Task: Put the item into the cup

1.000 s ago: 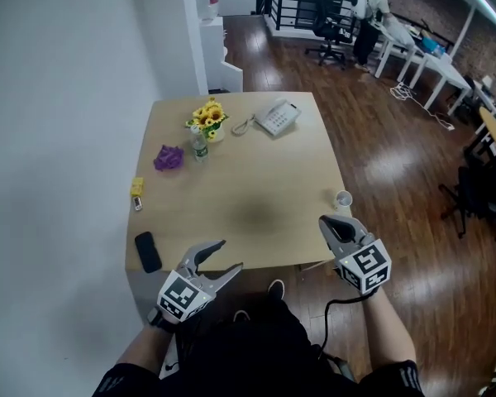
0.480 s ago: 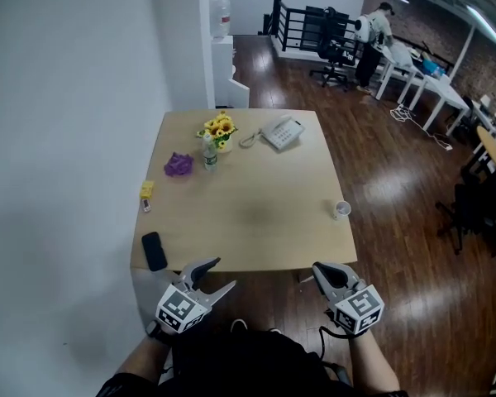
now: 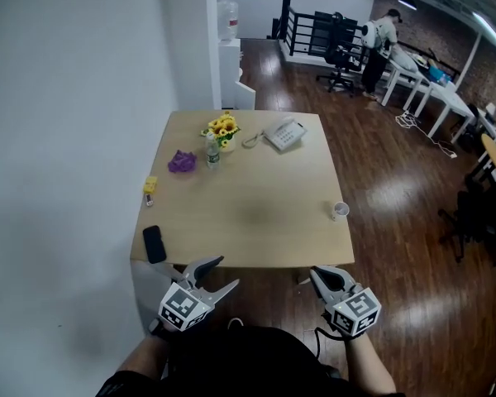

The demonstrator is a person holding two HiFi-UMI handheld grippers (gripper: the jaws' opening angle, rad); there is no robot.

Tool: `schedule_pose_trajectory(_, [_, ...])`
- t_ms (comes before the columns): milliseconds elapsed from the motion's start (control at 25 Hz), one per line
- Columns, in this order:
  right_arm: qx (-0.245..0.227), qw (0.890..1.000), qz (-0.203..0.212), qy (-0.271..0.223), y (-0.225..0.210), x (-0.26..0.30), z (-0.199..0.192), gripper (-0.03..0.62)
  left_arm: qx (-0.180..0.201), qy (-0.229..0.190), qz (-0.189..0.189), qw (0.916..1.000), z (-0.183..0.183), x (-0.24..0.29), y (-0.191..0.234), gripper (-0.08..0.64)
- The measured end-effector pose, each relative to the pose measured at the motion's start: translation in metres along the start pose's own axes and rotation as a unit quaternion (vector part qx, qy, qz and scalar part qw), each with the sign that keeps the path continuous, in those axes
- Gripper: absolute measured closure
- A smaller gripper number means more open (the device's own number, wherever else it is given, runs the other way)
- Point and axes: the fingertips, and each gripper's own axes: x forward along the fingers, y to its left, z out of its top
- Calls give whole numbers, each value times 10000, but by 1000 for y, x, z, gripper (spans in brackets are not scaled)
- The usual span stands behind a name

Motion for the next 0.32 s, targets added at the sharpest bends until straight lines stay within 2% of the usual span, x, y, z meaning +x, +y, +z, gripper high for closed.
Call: schedule_pose_trajectory(320, [-242,9997,40,93,4,-5,4,584,54,-37,104,9999,8,-5,-5,304])
